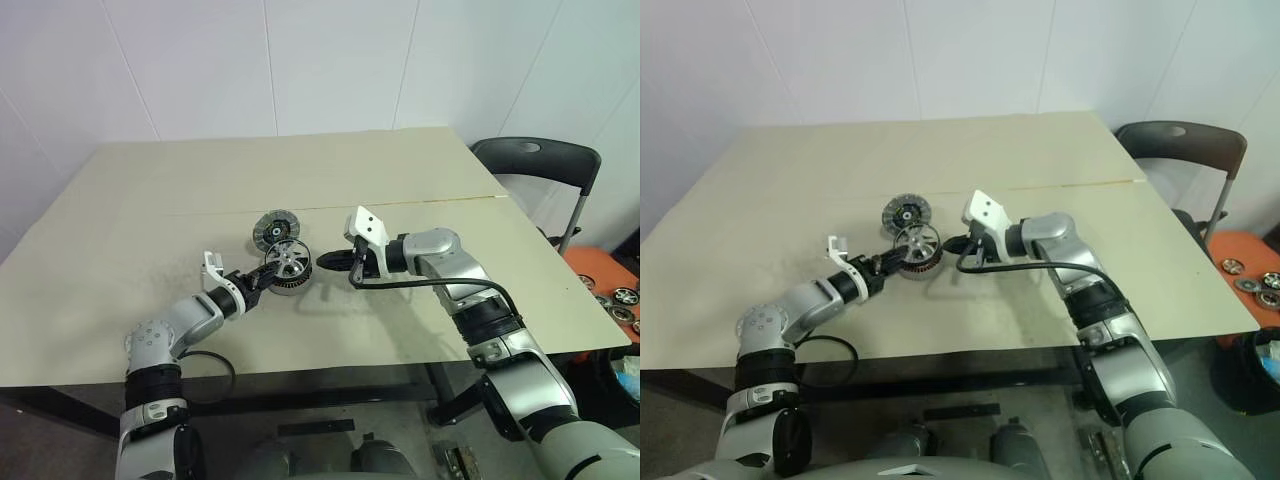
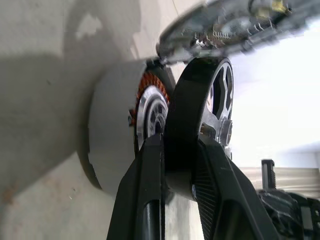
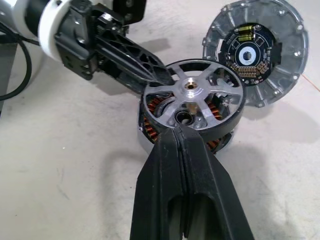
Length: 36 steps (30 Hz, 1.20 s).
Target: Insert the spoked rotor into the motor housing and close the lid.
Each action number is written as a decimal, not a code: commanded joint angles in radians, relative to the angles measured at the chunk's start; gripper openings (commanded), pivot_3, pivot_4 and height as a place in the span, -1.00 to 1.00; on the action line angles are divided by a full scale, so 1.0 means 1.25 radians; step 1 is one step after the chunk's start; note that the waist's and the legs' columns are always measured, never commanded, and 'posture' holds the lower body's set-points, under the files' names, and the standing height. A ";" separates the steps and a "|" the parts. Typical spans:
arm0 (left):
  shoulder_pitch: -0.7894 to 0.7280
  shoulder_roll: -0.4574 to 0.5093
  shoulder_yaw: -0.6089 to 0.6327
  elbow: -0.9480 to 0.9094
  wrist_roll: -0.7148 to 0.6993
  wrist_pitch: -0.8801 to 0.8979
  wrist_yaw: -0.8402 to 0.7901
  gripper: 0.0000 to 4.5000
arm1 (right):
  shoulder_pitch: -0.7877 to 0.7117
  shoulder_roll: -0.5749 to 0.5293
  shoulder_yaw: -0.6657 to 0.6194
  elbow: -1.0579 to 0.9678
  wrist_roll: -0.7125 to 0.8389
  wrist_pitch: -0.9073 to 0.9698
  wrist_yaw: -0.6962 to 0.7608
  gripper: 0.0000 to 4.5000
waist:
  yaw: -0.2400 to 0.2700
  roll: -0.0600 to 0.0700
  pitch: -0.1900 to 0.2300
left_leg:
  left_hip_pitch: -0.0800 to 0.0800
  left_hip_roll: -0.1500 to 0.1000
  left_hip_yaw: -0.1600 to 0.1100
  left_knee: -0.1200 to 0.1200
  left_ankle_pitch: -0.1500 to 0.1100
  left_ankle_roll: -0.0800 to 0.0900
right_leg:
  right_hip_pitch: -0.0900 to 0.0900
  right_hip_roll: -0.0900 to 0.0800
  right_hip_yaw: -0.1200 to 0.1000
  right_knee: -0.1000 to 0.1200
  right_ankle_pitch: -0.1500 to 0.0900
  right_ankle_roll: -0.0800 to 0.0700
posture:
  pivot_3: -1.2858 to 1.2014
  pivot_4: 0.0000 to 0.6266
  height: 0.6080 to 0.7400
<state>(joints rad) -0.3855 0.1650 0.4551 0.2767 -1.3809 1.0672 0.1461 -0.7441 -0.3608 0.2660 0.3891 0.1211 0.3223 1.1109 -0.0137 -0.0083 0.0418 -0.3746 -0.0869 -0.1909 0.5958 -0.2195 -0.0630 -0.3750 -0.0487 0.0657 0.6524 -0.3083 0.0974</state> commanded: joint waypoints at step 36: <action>0.019 -0.024 0.010 -0.082 -0.102 0.012 0.107 -0.66 | -0.009 0.021 -0.005 0.019 -0.019 -0.034 -0.032 -1.00 | 0.001 0.000 0.000 | 0.000 0.000 0.002 0.000 0.000 0.000 | 0.000 0.000 0.000 0.000 0.000 0.000 | 0.03 -1.00 1.00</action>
<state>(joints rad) -0.3545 0.1343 0.4705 0.2196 -1.4735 1.0804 0.2851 -0.7406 -0.3388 0.2679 0.4204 0.0988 0.2974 1.0749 -0.0128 -0.0087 0.0420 -0.3747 -0.0872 -0.1888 0.5963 -0.2195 -0.0630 -0.3747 -0.0486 0.0658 0.6524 -0.3082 0.0975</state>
